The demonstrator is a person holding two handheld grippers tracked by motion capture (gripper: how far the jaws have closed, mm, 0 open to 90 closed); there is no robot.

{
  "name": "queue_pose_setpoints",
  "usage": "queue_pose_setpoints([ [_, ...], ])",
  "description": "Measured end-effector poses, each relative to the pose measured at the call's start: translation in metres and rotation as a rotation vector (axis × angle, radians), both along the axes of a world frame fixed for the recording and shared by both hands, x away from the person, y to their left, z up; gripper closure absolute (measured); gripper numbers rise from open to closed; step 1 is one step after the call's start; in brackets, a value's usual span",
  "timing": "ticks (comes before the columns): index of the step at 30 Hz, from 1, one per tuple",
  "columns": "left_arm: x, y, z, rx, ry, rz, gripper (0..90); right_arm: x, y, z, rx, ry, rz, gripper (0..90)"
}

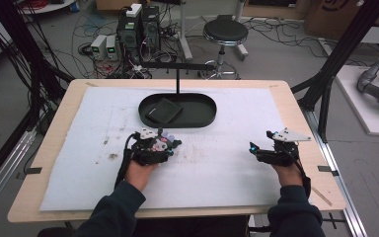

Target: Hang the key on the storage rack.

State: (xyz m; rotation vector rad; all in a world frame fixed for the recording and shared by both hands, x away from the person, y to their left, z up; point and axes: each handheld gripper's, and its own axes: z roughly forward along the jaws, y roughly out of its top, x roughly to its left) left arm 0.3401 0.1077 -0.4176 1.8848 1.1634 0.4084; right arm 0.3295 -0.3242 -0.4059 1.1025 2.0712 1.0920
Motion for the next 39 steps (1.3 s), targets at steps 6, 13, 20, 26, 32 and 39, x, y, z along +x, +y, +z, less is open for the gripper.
queue_pose_setpoints([
  [6,0.008,0.025,0.036,-0.079,-0.087,-0.024,33.5,0.0,0.0,0.0,0.003,-0.001,0.0,21.8],
  [13,0.021,0.05,0.062,-0.18,-0.15,-0.069,34.8,0.0,-0.002,0.0,0.008,-0.004,-0.002,21.8],
  [20,0.041,0.067,0.082,-0.246,-0.179,-0.073,35.1,0.001,-0.001,0.0,0.008,-0.005,0.001,21.8],
  [26,0.064,0.078,0.099,-0.289,-0.188,-0.053,35.2,0.001,-0.003,0.0,0.016,-0.007,-0.001,21.8],
  [32,0.093,0.084,0.111,-0.319,-0.17,-0.025,35.2,0.002,-0.004,0.0,0.023,-0.009,0.002,21.8],
  [39,0.123,0.081,0.113,-0.323,-0.158,0.012,35.3,0.002,-0.004,0.001,0.022,-0.009,0.003,21.8],
])
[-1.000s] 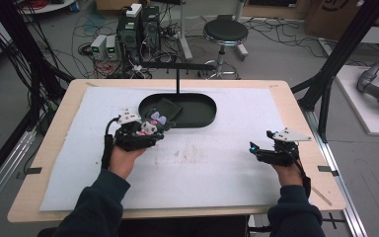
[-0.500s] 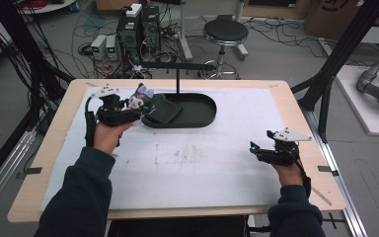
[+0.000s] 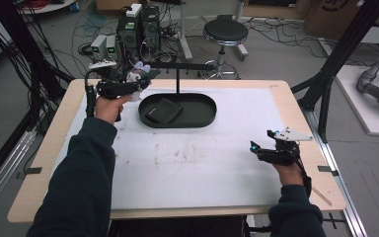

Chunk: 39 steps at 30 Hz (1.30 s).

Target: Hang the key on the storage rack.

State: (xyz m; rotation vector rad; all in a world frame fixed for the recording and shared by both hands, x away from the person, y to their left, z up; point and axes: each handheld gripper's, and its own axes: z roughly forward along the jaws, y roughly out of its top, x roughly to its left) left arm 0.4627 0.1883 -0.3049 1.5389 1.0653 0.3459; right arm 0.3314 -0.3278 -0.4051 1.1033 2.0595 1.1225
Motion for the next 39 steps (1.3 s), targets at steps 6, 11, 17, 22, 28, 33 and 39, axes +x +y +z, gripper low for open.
queue_pose_setpoints([
  [6,0.016,-0.001,-0.001,-0.017,0.021,0.025,35.2,0.0,-0.001,0.0,0.001,0.001,0.002,21.9],
  [11,0.021,0.001,-0.003,-0.029,0.021,0.045,35.2,0.0,-0.003,-0.001,0.004,0.005,-0.004,21.8],
  [17,0.023,0.003,-0.003,-0.068,0.011,0.046,35.2,0.0,-0.005,-0.001,0.002,0.002,-0.003,21.8],
  [22,0.027,0.004,-0.004,-0.089,0.005,0.058,35.2,0.0,-0.005,-0.002,0.0,0.003,-0.003,21.8],
  [28,0.034,0.006,0.0,-0.074,-0.008,0.083,35.2,0.0,-0.005,-0.002,0.0,0.008,-0.006,21.8],
  [33,0.033,0.009,-0.014,-0.012,0.002,0.143,35.2,0.0,-0.005,-0.002,-0.001,0.01,-0.005,21.8],
  [39,0.026,0.015,-0.036,0.013,0.024,0.191,35.1,0.0,-0.006,-0.003,-0.001,0.009,-0.005,21.8],
])
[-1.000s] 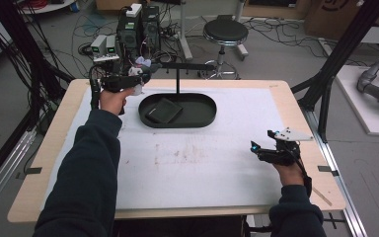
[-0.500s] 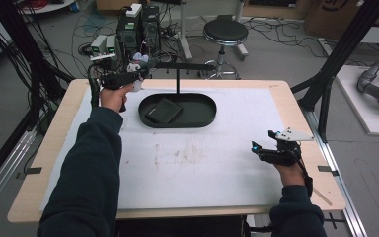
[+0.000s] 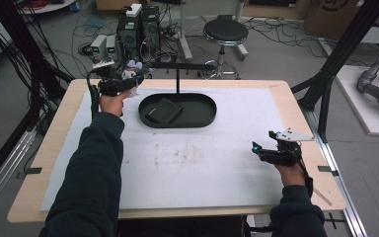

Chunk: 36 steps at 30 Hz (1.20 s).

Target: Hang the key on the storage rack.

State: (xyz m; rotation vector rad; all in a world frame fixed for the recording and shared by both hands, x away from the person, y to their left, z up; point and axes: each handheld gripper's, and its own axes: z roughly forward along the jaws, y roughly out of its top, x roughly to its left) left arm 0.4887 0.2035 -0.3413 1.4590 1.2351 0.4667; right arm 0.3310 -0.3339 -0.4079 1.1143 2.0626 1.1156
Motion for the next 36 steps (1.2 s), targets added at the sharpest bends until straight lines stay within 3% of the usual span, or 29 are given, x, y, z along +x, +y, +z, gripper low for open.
queue_pose_setpoints([
  [7,-0.001,-0.008,-0.018,0.098,0.044,-0.008,35.1,0.0,0.002,0.0,-0.008,0.0,0.008,21.8],
  [15,0.002,-0.033,-0.028,0.209,0.053,-0.028,33.6,0.0,0.002,0.0,-0.008,0.001,0.008,21.9],
  [21,0.001,-0.037,-0.033,0.297,0.101,-0.012,26.3,-0.001,0.002,0.0,-0.005,-0.001,0.006,21.9],
  [26,-0.009,-0.032,-0.036,0.282,0.103,-0.015,22.4,-0.002,0.003,0.001,-0.013,-0.003,0.007,21.9],
  [32,-0.032,-0.02,-0.029,0.214,0.028,-0.046,22.3,-0.002,0.007,0.0,-0.02,0.002,0.022,21.8],
  [36,-0.053,-0.015,-0.024,0.17,-0.043,-0.063,20.4,-0.002,0.009,-0.001,-0.019,0.011,0.029,21.8],
])
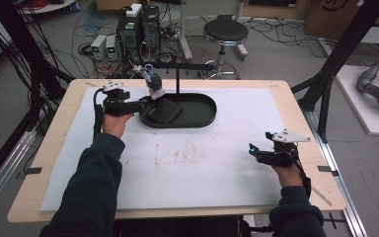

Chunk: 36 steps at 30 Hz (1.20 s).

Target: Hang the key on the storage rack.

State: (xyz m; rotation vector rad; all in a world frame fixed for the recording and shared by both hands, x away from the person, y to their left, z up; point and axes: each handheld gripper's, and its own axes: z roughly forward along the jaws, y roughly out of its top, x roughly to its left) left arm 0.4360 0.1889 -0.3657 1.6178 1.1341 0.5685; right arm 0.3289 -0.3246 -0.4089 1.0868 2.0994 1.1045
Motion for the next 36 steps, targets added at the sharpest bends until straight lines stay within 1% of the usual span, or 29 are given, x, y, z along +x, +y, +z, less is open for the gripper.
queue_pose_setpoints([
  [2,-0.01,0.002,0.001,-0.009,-0.027,-0.012,20.4,0.0,0.001,-0.001,-0.001,0.001,0.005,21.8],
  [4,-0.021,0.005,0.0,-0.009,-0.053,-0.029,20.4,0.001,0.001,-0.002,-0.006,0.006,0.007,21.8],
  [6,-0.031,0.006,0.0,0.008,-0.08,-0.046,20.4,0.001,0.001,-0.002,-0.006,0.009,0.007,21.8],
  [7,-0.036,0.006,-0.001,0.008,-0.097,-0.053,20.4,0.0,0.001,-0.002,-0.009,0.008,0.009,21.8],
  [10,-0.049,0.007,-0.003,0.023,-0.115,-0.054,20.3,0.0,0.002,-0.001,-0.008,0.007,0.004,21.8],
  [15,-0.067,0.01,-0.008,0.01,-0.143,-0.064,19.7,0.0,0.004,-0.001,-0.014,0.004,0.006,21.8],
  [17,-0.074,0.012,-0.009,0.004,-0.163,-0.077,19.7,-0.001,0.005,-0.001,-0.015,0.005,0.007,21.8],
  [21,-0.085,0.014,-0.012,0.011,-0.181,-0.105,20.0,-0.001,0.007,-0.001,-0.022,0.002,0.009,21.8],
  [22,-0.087,0.014,-0.013,0.007,-0.187,-0.108,20.0,-0.002,0.007,-0.001,-0.021,0.002,0.007,21.8],
  [25,-0.092,0.018,-0.015,0.001,-0.188,-0.113,19.9,-0.002,0.007,-0.001,-0.016,0.002,0.006,21.8],
  [28,-0.094,0.022,-0.018,0.0,-0.183,-0.108,19.9,-0.002,0.007,-0.001,-0.01,0.005,0.001,21.8],
  [30,-0.095,0.024,-0.021,-0.002,-0.172,-0.108,19.9,-0.003,0.007,-0.001,-0.012,0.005,0.0,21.8],
  [34,-0.098,0.028,-0.03,0.012,-0.155,-0.111,19.9,-0.003,0.007,-0.001,-0.018,0.008,-0.007,21.8],
  [36,-0.099,0.029,-0.034,0.009,-0.148,-0.108,19.9,-0.003,0.007,-0.002,-0.021,0.006,-0.007,21.8],
])
